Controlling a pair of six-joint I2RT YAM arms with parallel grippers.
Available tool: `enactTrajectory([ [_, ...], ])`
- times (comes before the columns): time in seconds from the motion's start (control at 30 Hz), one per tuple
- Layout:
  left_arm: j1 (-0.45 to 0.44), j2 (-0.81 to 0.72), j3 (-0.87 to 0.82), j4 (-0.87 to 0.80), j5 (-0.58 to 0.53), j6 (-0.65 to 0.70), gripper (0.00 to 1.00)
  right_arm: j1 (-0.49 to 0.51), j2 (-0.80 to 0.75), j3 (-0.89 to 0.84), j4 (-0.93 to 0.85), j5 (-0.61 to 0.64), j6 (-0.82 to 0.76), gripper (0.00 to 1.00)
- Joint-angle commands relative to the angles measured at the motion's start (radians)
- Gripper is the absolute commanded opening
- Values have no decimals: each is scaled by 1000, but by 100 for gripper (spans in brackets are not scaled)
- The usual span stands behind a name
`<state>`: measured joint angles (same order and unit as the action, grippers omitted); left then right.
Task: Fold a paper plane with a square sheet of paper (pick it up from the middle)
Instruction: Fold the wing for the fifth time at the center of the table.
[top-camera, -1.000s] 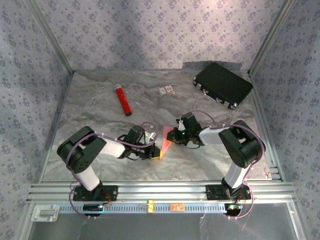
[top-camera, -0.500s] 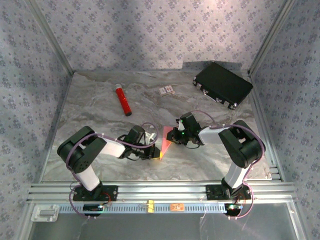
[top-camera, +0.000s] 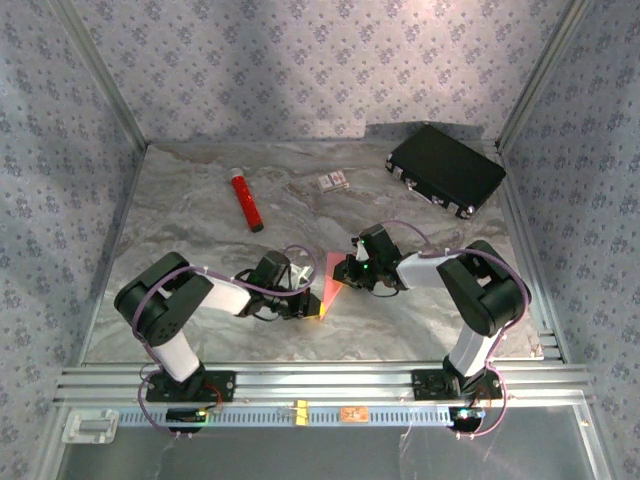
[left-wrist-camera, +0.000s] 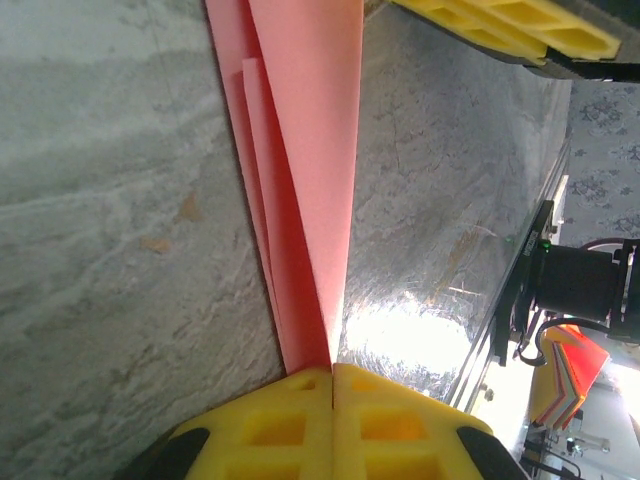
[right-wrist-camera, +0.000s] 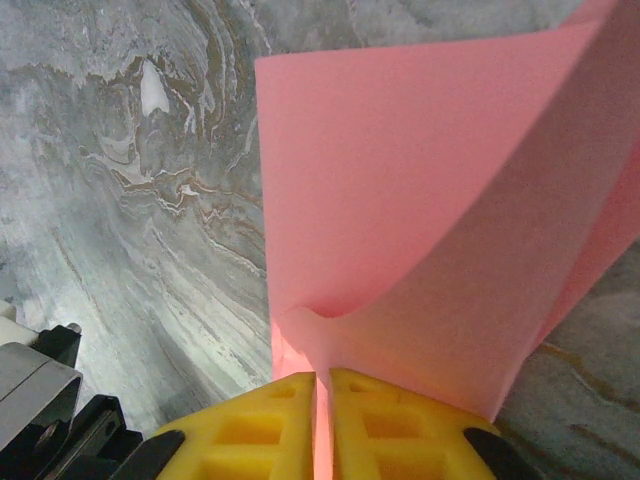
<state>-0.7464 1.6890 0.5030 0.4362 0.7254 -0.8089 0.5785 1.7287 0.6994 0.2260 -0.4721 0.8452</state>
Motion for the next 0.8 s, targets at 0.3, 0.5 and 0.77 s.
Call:
enactTrajectory([
  [0.3, -29, -18, -21, -263, 23, 54, 5, 9, 66, -20, -138, 117, -10, 14],
  [0.5, -32, -29, -26, -285, 27, 64, 0, 8, 65, -22, -142, 120, -10, 14],
  [0.77, -35, -48, -30, -315, 20, 72, 4, 8, 64, -27, -143, 124, -9, 13],
])
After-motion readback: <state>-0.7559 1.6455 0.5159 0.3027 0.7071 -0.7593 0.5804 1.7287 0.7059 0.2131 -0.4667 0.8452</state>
